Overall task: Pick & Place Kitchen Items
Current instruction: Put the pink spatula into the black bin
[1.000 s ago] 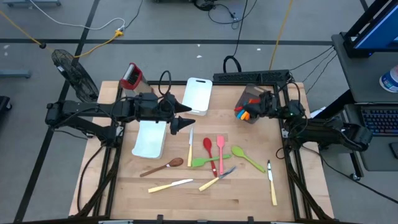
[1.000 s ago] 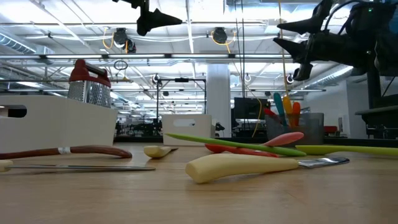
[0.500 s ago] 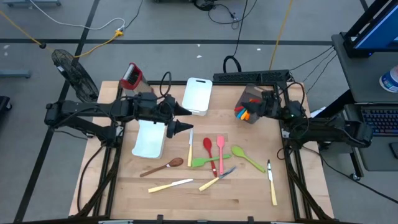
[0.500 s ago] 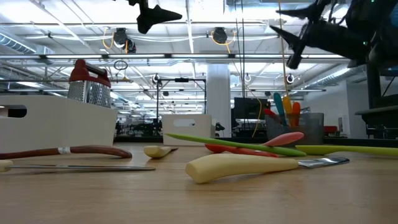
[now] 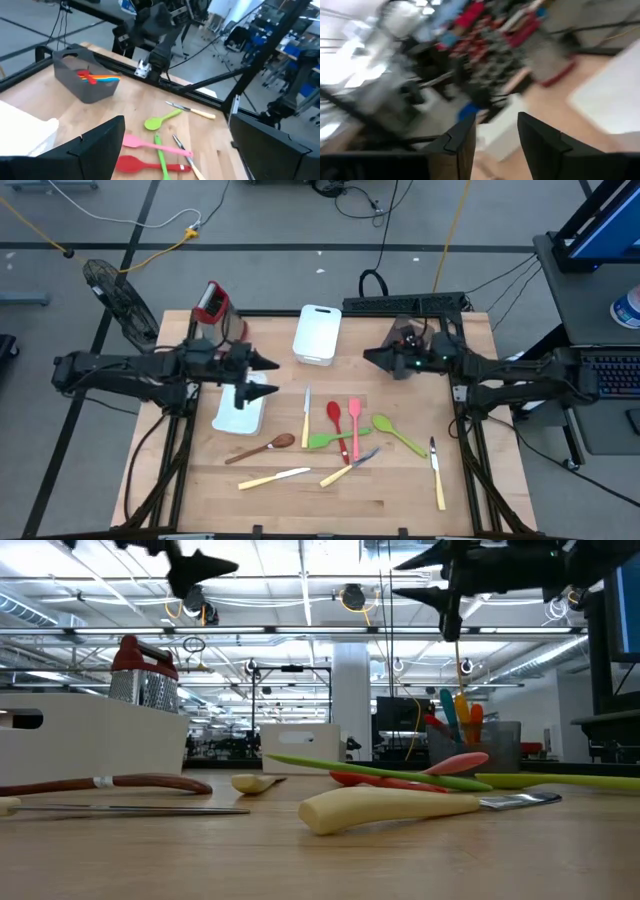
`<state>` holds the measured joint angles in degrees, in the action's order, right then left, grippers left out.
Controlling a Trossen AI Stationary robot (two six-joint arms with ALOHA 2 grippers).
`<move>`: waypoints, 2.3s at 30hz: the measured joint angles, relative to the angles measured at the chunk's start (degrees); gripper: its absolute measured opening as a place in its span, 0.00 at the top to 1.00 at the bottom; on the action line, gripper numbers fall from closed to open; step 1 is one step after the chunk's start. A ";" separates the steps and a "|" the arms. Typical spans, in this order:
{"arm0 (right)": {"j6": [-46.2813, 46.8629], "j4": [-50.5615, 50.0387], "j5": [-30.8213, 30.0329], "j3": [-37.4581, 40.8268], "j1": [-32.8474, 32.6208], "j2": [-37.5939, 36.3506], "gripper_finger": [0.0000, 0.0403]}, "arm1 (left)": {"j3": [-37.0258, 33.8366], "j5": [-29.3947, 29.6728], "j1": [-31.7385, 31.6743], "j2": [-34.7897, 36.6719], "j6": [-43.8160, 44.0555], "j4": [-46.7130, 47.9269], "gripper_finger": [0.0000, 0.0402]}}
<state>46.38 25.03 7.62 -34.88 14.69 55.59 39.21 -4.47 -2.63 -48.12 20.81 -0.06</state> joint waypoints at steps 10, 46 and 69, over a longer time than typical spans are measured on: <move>-2.16 -6.24 -18.39 -2.07 -8.47 0.50 0.66 | -7.97 0.00 -0.33 13.70 -3.75 0.17 0.09; 0.33 -53.84 -27.43 -42.10 -22.69 36.22 0.66 | -12.55 -9.05 -0.33 31.84 -10.66 13.00 0.09; -9.63 -54.71 -16.50 -42.00 -19.92 37.77 0.66 | -12.55 -9.01 -0.33 35.54 -12.08 16.22 0.09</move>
<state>36.75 -29.68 -8.88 -76.88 -5.23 93.36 26.65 -13.47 -2.96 -12.58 8.73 16.16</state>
